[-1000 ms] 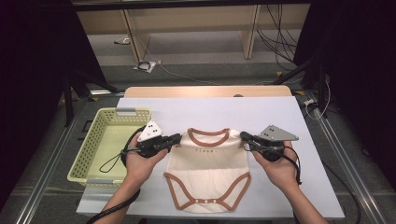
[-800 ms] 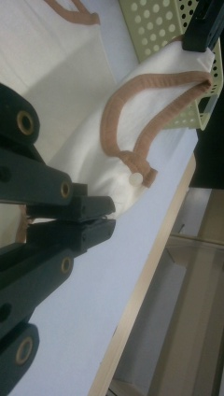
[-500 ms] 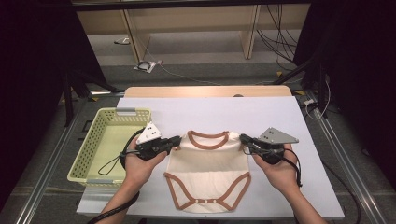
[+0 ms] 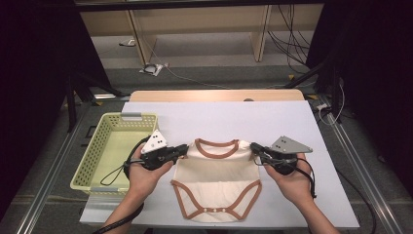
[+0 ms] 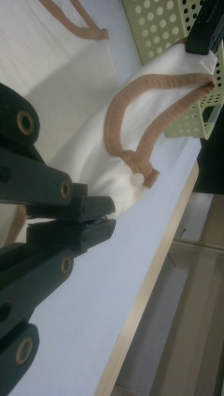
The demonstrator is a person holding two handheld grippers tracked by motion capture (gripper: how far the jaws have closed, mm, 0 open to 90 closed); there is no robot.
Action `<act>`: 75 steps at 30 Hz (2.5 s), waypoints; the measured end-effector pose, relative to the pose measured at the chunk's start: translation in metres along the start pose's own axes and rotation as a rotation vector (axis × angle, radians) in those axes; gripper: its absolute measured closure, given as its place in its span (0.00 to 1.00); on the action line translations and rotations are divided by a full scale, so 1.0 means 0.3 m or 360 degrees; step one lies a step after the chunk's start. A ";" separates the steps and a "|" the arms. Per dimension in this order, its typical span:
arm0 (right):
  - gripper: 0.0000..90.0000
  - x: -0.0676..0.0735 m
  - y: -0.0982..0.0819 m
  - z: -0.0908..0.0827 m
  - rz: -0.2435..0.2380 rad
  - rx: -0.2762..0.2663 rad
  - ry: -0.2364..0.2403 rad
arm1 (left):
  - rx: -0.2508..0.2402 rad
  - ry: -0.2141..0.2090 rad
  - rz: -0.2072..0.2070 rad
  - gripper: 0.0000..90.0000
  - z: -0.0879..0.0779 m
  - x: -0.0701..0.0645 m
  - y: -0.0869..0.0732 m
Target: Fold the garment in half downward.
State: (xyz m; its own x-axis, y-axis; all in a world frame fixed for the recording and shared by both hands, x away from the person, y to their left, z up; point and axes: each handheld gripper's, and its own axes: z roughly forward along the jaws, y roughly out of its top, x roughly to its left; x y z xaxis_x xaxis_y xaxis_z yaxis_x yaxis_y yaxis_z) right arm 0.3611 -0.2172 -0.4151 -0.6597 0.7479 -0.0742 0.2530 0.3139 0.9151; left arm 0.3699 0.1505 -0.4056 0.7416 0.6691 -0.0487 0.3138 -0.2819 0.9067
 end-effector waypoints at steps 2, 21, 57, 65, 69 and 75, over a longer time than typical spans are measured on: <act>0.98 0.002 -0.002 -0.004 -0.0003 -0.0005 0.0001 | 0.0004 -0.0001 0.0000 0.97 0.000 0.000 0.000; 0.98 0.026 -0.014 -0.027 -0.0017 0.0008 0.0022 | 0.0023 -0.0008 0.0007 0.97 -0.024 -0.014 -0.027; 0.98 0.058 -0.034 -0.075 -0.0033 0.0008 0.0052 | 0.0044 -0.0027 0.0050 0.97 -0.043 -0.050 -0.035; 0.98 0.063 -0.033 -0.087 -0.0041 0.0006 0.0055 | 0.0041 -0.0032 0.0050 0.97 -0.044 -0.056 -0.034; 0.98 0.068 -0.033 -0.088 -0.0044 0.0007 0.0059 | 0.0041 -0.0048 0.0032 0.97 -0.049 -0.063 -0.045; 0.98 0.074 -0.029 -0.091 -0.0049 0.0005 0.0064 | 0.0030 -0.0048 0.0046 0.97 -0.055 -0.069 -0.040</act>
State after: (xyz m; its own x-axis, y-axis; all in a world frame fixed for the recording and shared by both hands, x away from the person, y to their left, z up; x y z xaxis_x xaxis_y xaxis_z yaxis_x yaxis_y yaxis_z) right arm 0.3248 -0.2194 -0.4140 -0.6953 0.7136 -0.0862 0.2344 0.3385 0.9113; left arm 0.3409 0.1514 -0.4086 0.7680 0.6395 -0.0353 0.3026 -0.3138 0.9000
